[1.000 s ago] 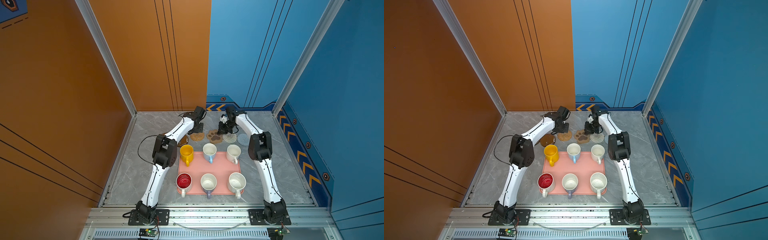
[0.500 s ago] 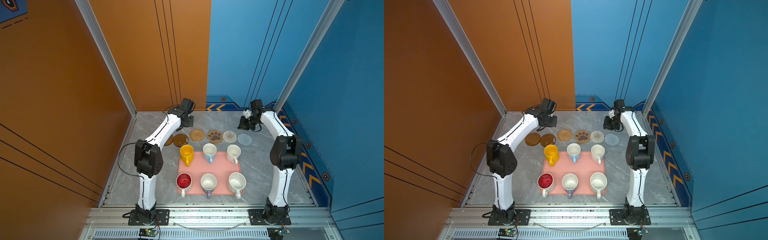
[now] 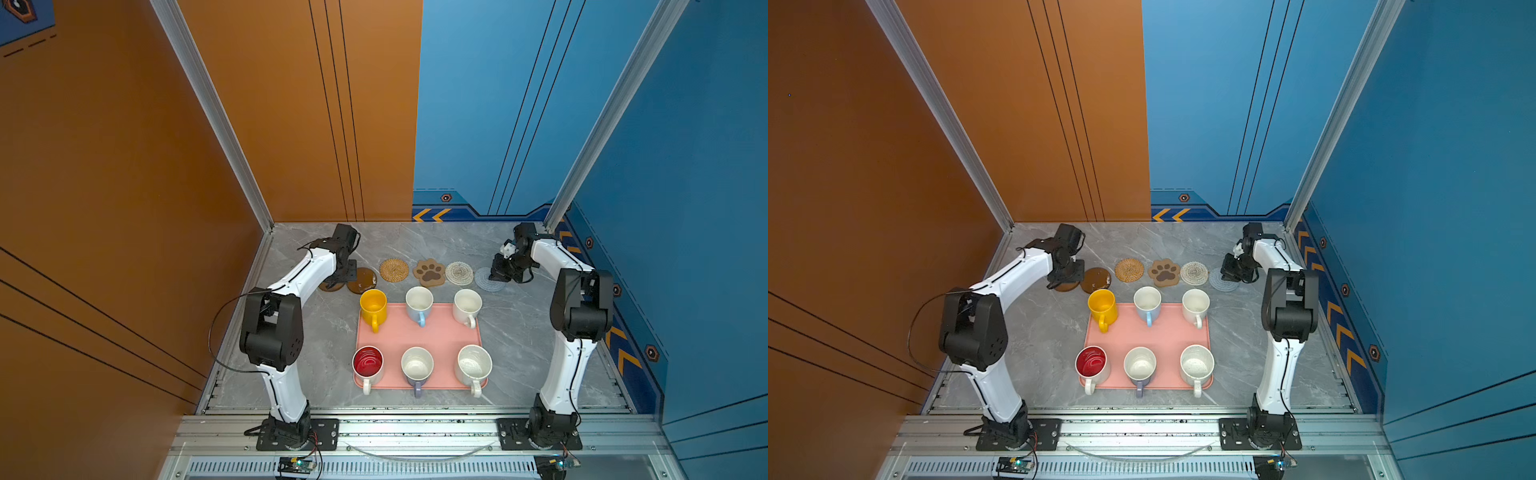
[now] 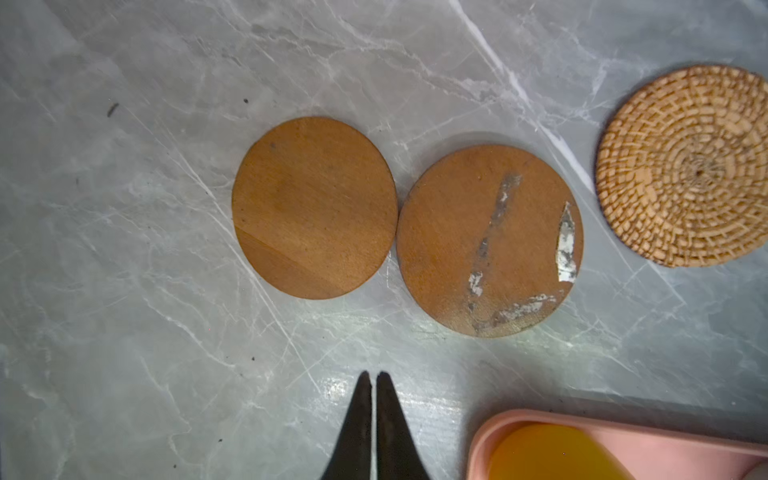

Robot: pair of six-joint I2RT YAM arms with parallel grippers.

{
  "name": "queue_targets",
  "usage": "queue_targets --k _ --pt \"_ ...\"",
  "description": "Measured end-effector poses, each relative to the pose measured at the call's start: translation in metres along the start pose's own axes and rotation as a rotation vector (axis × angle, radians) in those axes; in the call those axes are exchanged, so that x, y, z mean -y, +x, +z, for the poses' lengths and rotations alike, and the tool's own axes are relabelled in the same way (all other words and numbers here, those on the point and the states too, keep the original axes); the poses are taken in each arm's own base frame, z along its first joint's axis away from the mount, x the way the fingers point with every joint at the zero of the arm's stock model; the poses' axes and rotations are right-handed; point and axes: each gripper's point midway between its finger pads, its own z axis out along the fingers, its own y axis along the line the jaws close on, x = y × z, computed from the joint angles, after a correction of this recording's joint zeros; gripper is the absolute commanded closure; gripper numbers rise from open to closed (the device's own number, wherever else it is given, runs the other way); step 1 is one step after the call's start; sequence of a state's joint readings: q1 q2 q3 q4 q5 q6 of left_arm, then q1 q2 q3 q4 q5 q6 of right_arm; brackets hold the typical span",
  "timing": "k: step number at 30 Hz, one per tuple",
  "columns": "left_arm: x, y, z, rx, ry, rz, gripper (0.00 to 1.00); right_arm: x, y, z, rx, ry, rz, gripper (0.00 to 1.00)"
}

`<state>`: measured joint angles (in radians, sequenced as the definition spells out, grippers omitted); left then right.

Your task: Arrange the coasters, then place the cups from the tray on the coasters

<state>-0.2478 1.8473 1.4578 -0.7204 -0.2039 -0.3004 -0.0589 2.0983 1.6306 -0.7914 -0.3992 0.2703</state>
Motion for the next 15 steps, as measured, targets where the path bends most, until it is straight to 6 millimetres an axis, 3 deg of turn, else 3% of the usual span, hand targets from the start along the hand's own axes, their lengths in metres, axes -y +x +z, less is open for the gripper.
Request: queue_targets --k 6,15 --pt "0.012 0.001 0.014 0.007 0.070 -0.037 0.93 -0.008 0.011 0.012 -0.022 -0.010 -0.016 1.00" --pt "0.031 0.006 0.054 -0.048 0.122 -0.057 0.94 -0.013 0.026 0.019 -0.046 -0.015 -0.024 1.00"
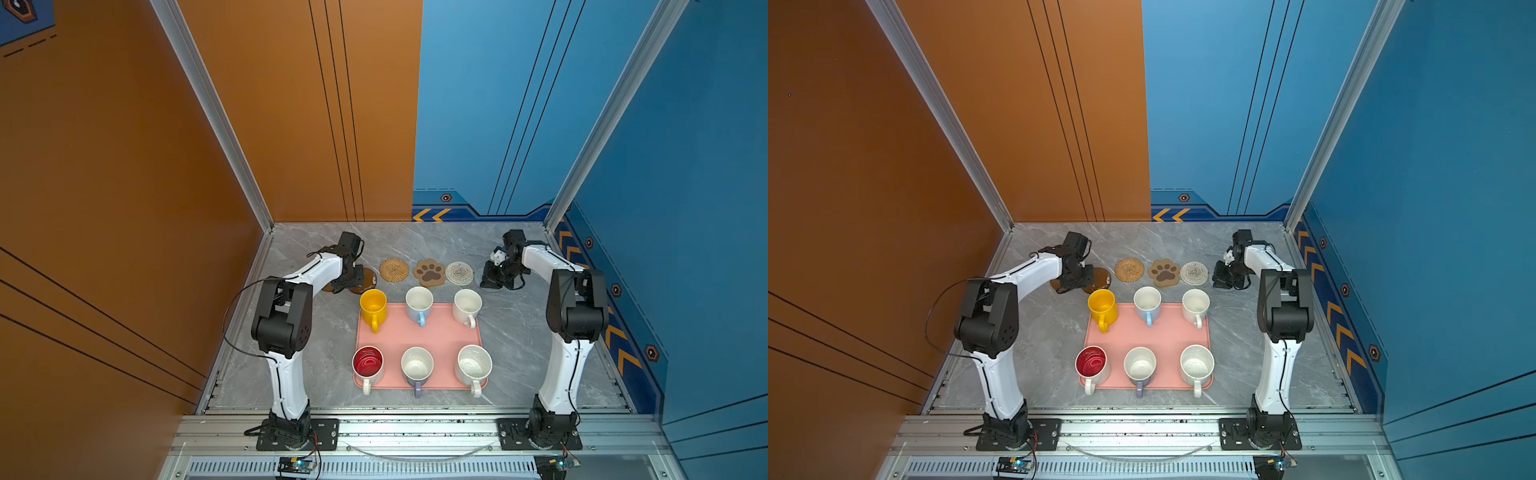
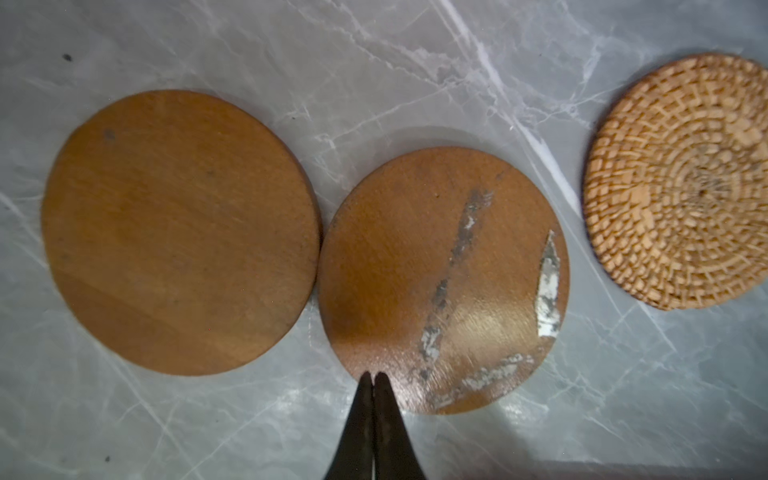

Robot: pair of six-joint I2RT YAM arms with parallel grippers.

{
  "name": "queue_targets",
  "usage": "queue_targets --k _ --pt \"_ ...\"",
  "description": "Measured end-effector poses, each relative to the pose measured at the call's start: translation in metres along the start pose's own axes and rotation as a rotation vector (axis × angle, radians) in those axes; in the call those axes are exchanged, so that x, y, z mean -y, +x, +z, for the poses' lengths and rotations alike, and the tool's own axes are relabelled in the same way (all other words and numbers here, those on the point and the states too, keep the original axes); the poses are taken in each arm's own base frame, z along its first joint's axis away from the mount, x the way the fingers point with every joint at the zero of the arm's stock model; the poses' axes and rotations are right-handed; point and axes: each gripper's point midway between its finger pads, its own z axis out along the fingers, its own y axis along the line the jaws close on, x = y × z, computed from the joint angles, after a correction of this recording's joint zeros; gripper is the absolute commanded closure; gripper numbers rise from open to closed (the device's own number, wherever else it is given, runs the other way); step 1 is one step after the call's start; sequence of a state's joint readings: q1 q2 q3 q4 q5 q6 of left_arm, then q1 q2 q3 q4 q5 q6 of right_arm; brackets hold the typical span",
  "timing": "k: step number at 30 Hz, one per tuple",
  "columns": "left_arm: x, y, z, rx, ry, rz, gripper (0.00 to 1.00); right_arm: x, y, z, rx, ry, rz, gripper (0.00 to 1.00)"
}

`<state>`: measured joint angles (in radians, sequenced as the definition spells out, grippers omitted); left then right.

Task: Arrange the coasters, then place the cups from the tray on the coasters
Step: 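Hover the left gripper over the scratched wooden coaster while the right hovers nearby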

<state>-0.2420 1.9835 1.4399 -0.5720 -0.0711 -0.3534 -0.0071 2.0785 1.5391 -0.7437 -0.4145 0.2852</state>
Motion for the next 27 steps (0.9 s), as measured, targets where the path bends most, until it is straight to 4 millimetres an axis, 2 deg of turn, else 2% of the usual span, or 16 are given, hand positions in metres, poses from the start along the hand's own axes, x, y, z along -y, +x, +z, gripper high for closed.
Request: queue_targets --k 7,20,27 --pt "0.000 0.002 0.002 -0.002 0.005 -0.011 0.94 -0.003 -0.001 -0.006 0.017 -0.005 -0.004 1.00" --pt "-0.008 0.027 0.005 -0.047 -0.011 -0.019 0.95 -0.002 0.000 -0.004 0.016 -0.005 -0.001 1.00" --pt "-0.004 0.025 0.006 -0.032 -0.003 -0.032 0.95 -0.003 -0.001 -0.004 0.021 -0.007 -0.002 1.00"
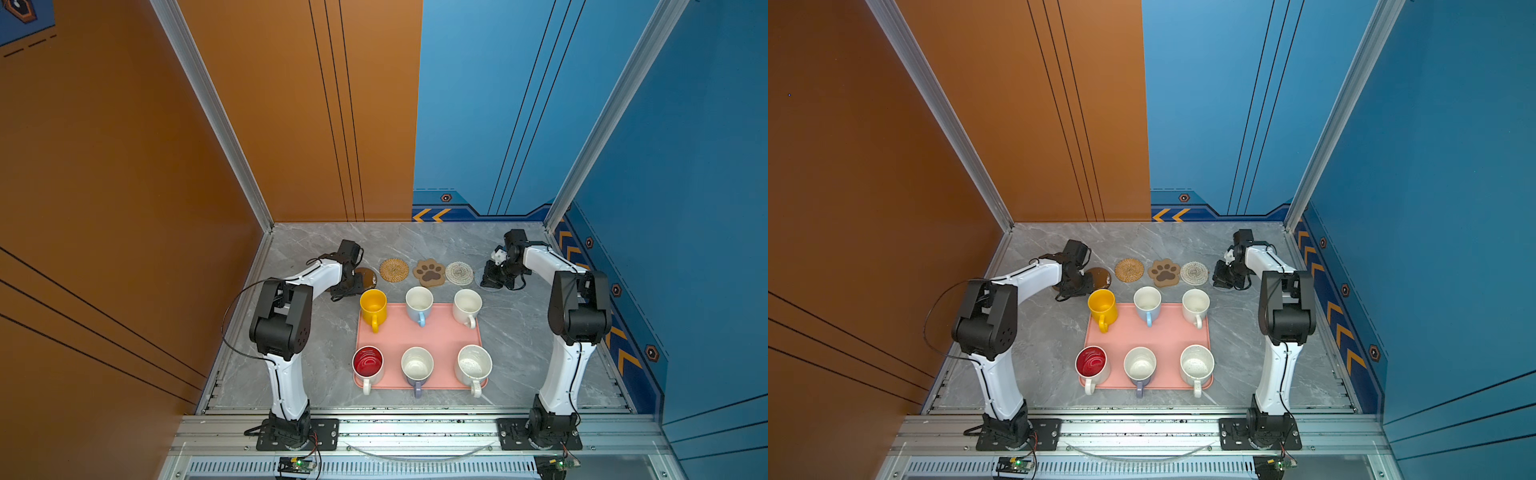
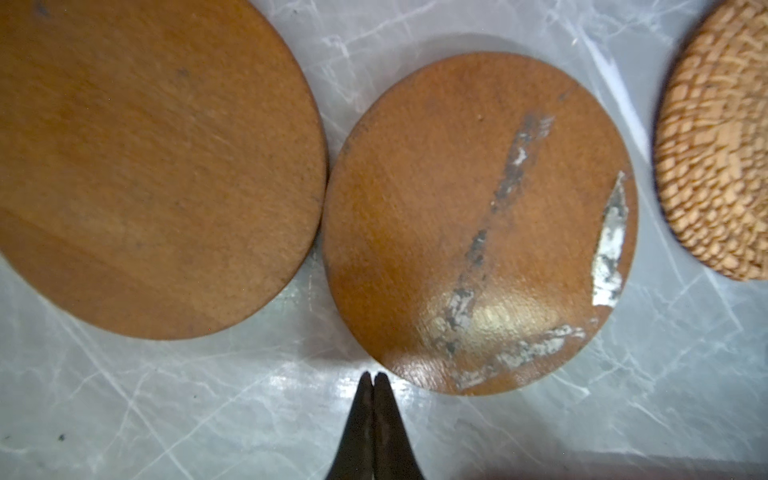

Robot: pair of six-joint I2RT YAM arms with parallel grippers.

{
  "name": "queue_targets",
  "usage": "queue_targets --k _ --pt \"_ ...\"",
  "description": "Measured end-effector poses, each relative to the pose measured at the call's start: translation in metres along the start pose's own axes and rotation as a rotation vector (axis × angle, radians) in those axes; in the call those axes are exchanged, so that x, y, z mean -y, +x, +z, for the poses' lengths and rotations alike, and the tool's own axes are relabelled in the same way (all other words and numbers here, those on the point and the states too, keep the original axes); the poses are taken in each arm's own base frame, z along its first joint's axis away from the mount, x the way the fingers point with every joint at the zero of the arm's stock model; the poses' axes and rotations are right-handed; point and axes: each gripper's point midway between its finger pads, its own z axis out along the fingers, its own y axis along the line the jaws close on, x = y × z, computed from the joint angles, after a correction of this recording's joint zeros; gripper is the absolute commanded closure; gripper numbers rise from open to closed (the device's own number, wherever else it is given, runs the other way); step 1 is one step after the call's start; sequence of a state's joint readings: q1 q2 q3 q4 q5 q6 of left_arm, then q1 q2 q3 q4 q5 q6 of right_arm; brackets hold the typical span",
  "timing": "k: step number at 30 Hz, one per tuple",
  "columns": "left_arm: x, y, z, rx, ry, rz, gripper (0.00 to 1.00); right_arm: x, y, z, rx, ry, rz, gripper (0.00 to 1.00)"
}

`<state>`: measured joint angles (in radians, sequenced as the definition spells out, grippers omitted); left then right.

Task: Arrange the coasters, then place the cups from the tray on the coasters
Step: 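Hover the left gripper over the scratched wooden coaster while the right hovers nearby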

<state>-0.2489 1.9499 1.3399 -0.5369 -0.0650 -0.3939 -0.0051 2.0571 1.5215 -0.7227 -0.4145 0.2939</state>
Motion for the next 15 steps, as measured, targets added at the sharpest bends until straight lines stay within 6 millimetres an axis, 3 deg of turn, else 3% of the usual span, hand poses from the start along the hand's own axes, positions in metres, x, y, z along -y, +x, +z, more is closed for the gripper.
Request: queue_targets --k 15 --pt "0.012 -0.016 0.011 0.014 0.030 -0.028 0.95 0.000 0.000 0.000 0.001 0.000 0.013 1.00"
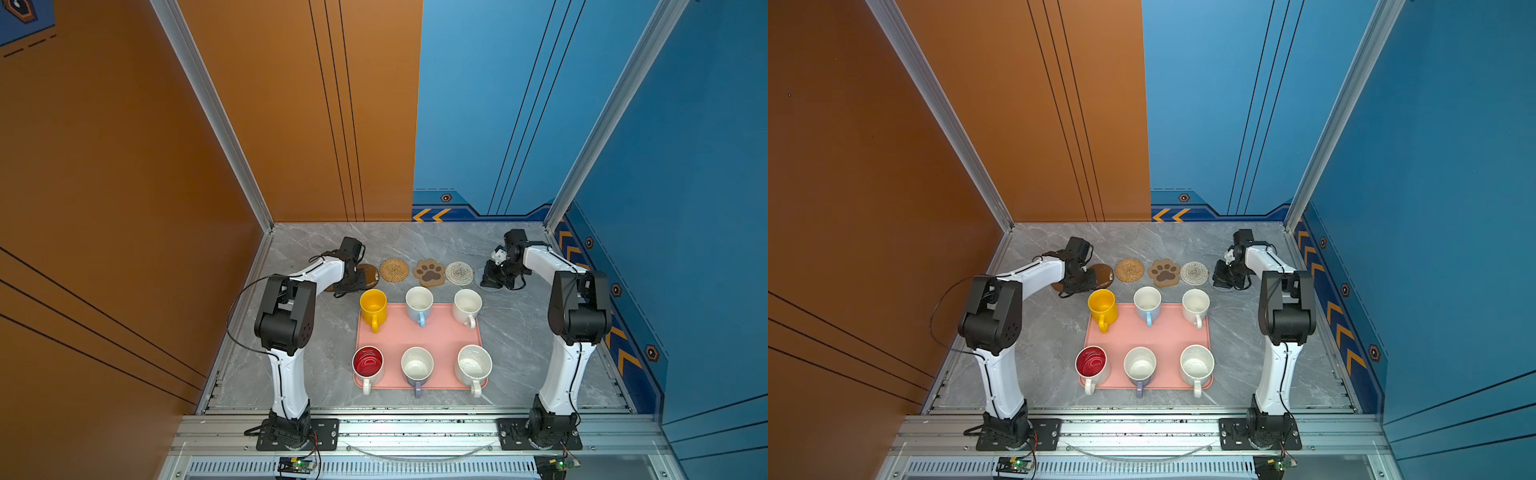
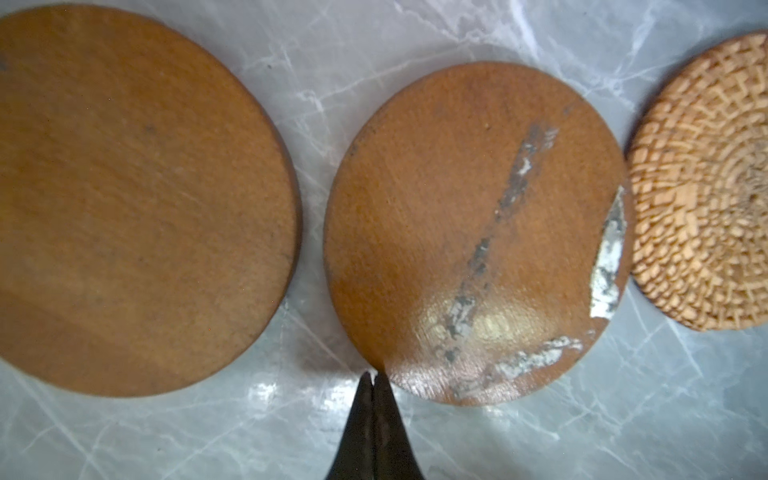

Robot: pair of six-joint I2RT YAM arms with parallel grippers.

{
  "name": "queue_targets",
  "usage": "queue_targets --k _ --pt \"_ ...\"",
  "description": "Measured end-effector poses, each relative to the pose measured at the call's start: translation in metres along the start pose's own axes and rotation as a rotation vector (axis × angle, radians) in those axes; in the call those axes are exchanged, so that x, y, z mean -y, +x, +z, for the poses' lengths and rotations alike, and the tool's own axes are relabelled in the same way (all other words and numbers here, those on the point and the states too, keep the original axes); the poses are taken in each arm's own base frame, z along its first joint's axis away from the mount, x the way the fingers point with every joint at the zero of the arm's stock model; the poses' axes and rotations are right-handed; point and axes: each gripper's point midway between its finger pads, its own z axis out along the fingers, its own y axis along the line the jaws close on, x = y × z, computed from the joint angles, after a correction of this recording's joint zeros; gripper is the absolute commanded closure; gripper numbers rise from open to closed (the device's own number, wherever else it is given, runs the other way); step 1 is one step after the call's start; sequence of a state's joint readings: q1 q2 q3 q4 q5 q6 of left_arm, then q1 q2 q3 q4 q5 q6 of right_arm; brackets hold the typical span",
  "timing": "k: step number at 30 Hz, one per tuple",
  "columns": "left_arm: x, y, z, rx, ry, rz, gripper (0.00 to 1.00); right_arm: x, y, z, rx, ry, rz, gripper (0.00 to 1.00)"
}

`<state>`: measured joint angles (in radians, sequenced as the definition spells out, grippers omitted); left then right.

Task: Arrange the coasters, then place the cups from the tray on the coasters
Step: 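Hover the left gripper over the scratched wooden coaster while the right hovers nearby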

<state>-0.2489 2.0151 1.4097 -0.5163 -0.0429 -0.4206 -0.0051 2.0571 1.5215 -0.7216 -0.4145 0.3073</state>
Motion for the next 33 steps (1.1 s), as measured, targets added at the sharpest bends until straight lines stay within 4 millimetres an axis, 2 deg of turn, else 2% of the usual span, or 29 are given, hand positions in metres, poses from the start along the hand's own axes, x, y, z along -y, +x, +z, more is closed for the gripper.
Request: queue_targets --k 4,16,27,33 --pt "0.002 -0.002 0.008 -0.008 0.000 -0.005 0.95 0.000 0.000 0.000 0.000 0.000 0.005 1.00" --pt "0.010 -0.027 0.016 0.022 0.012 -0.034 0.95 0.000 0.000 0.000 0.000 0.000 0.007 1.00" --pt "0.009 -0.051 0.012 0.065 0.024 -0.066 0.94 0.000 0.000 0.000 0.000 0.000 0.007 1.00" --pt "0.009 -0.054 0.011 0.071 0.025 -0.066 0.94 0.000 0.000 0.000 0.000 0.000 0.008 1.00"
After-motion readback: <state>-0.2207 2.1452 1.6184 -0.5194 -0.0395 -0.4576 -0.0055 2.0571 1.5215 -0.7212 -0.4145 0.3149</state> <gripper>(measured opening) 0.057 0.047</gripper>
